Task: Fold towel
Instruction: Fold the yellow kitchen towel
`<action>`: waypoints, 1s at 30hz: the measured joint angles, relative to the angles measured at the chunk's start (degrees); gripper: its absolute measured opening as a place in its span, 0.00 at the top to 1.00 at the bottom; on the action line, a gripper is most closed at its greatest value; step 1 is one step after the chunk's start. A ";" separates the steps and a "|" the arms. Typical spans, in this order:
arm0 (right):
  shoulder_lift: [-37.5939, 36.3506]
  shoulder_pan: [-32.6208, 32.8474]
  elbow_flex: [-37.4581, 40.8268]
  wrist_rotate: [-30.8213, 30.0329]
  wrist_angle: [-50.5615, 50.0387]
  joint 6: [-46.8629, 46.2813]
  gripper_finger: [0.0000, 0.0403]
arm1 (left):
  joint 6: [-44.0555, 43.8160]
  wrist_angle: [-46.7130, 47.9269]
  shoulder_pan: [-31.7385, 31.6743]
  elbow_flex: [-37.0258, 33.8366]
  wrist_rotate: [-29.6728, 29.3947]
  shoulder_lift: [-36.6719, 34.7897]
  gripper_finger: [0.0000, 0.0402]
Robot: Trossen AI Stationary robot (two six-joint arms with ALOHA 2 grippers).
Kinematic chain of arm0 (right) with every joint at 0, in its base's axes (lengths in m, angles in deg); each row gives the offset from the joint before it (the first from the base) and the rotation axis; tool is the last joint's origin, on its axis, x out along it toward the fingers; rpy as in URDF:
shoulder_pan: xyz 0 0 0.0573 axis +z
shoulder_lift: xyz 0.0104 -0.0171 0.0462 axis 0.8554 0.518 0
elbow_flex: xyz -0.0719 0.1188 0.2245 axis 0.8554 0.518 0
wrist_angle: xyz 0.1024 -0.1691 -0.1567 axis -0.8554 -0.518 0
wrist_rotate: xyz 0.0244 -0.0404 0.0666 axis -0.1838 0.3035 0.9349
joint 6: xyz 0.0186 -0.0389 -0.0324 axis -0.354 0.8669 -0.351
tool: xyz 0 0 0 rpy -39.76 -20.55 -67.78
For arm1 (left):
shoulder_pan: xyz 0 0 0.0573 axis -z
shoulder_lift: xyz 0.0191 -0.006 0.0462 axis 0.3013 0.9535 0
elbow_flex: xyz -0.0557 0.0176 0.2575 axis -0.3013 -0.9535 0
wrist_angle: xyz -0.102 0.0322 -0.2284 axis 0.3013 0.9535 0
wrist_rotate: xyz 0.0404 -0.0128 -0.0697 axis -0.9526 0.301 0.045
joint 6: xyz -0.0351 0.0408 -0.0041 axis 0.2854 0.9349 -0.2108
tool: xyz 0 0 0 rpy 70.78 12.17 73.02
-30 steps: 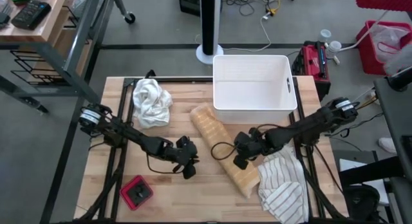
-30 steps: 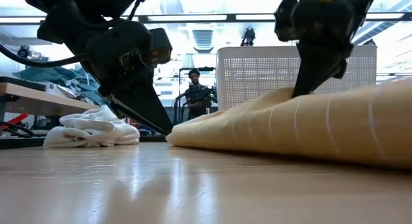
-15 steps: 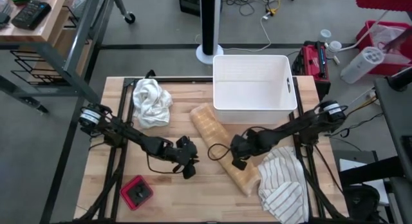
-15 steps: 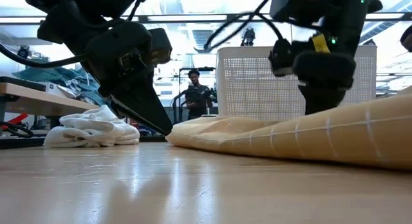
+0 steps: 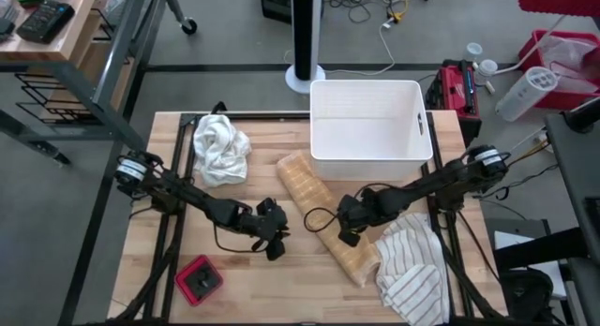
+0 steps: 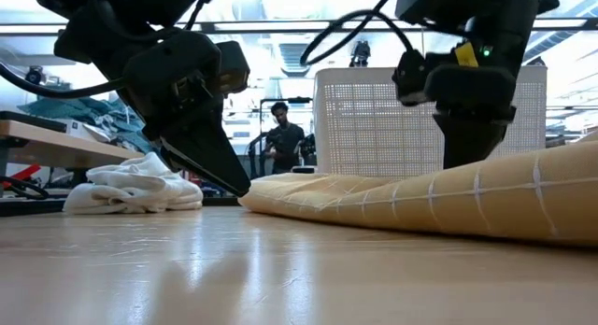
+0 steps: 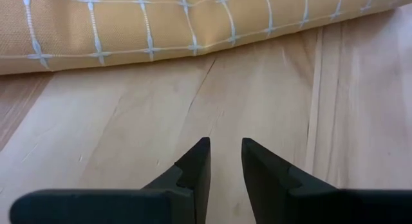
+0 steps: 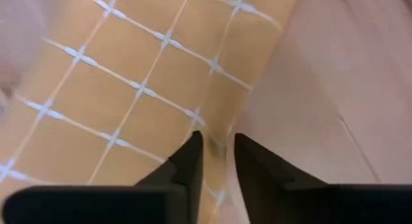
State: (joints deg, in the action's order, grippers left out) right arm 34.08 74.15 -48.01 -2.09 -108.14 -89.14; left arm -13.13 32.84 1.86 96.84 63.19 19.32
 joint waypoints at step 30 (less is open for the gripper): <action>-9.46 3.86 1.01 -6.09 -3.97 0.79 0.78 | -0.39 0.05 0.50 0.00 0.19 0.00 0.76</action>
State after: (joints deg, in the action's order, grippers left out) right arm 24.62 78.02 -47.00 -8.19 -112.11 -88.34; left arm -13.52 32.90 2.37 96.84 63.38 19.32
